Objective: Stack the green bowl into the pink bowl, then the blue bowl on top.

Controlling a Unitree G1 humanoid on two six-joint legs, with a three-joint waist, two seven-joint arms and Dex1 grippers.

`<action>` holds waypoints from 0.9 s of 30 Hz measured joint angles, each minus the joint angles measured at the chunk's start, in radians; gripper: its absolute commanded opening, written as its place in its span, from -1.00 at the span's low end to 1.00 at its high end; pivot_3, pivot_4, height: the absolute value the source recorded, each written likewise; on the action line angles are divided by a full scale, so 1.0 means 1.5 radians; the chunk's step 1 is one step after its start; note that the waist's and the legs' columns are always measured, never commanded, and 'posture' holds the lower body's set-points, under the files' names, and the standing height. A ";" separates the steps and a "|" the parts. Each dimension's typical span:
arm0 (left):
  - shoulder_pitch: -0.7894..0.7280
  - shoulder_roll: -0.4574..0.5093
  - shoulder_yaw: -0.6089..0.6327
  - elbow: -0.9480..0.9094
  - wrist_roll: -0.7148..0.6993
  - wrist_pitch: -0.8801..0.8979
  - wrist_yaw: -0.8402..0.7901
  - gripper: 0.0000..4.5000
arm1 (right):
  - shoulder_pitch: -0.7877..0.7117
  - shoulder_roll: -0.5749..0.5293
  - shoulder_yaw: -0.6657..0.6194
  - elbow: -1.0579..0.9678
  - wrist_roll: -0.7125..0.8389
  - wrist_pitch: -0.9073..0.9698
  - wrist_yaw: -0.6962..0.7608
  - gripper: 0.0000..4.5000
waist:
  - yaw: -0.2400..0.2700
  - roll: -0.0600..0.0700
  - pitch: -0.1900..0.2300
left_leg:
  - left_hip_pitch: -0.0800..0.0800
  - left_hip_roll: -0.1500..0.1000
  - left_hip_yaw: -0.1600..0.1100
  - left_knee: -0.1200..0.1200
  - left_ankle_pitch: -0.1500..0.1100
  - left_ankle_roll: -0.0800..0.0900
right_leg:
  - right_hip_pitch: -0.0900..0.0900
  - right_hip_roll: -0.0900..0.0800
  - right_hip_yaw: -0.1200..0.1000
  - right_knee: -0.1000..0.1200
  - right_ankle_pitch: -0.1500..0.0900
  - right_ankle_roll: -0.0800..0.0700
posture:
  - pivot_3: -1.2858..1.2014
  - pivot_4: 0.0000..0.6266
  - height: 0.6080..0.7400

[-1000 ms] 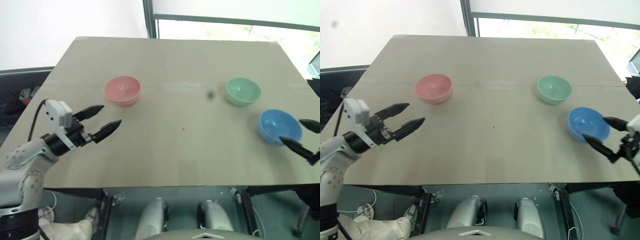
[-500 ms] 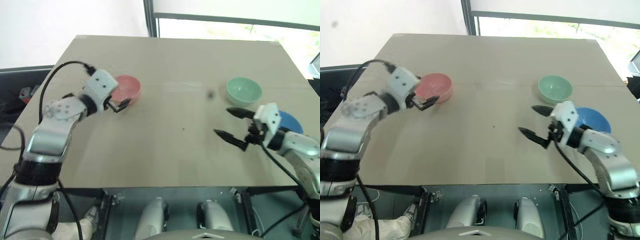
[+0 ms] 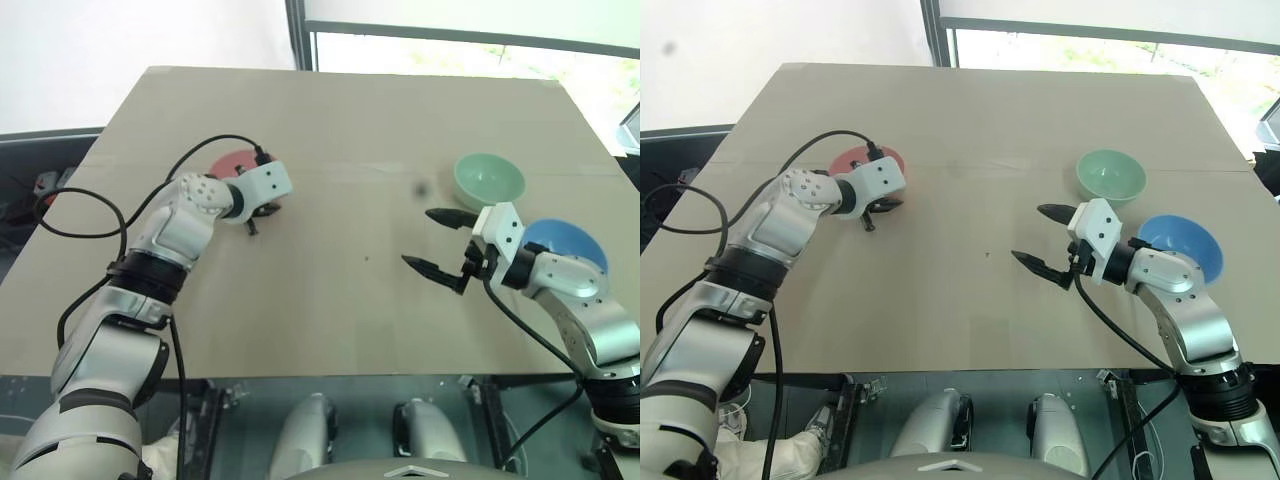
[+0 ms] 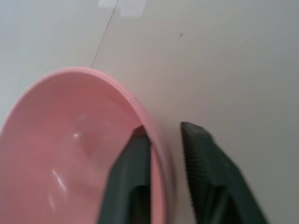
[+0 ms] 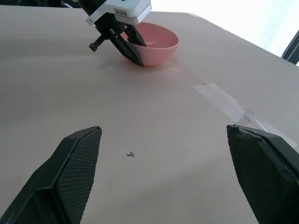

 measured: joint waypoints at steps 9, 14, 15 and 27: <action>0.090 -0.001 0.014 -0.251 -0.141 -0.044 -0.228 -0.98 | 0.075 -0.016 -0.059 -0.063 0.003 0.021 -0.049 1.00 | -0.001 0.000 0.000 | 0.001 0.000 0.000 0.001 0.000 0.000 | 0.000 0.000 0.001 0.000 0.000 0.000 | 0.03 -0.52 1.00; 0.097 -0.041 -0.020 -0.261 -0.149 -0.113 -0.281 -0.98 | 0.088 -0.024 -0.076 -0.068 -0.008 0.033 -0.075 1.00 | 0.001 0.000 0.000 | 0.002 0.000 0.000 0.005 0.000 0.000 | 0.003 0.000 0.001 0.001 0.000 0.000 | 0.03 -0.52 1.00; 0.097 -0.049 -0.031 -0.258 -0.148 -0.123 -0.288 -0.82 | 0.088 -0.025 -0.078 -0.068 -0.014 0.033 -0.081 1.00 | 0.001 0.000 0.000 | 0.002 0.000 0.000 0.006 0.000 0.001 | 0.003 0.000 0.001 0.001 0.000 0.000 | 0.03 -0.52 1.00; 0.100 -0.091 0.043 -0.251 -0.235 -0.036 -0.296 0.64 | -0.059 -0.081 -0.031 0.127 -0.180 0.047 -0.146 1.00 | -0.008 0.000 0.000 | 0.001 0.001 0.000 0.006 -0.001 0.002 | 0.002 0.000 0.002 0.001 0.000 0.000 | 0.03 -0.52 1.00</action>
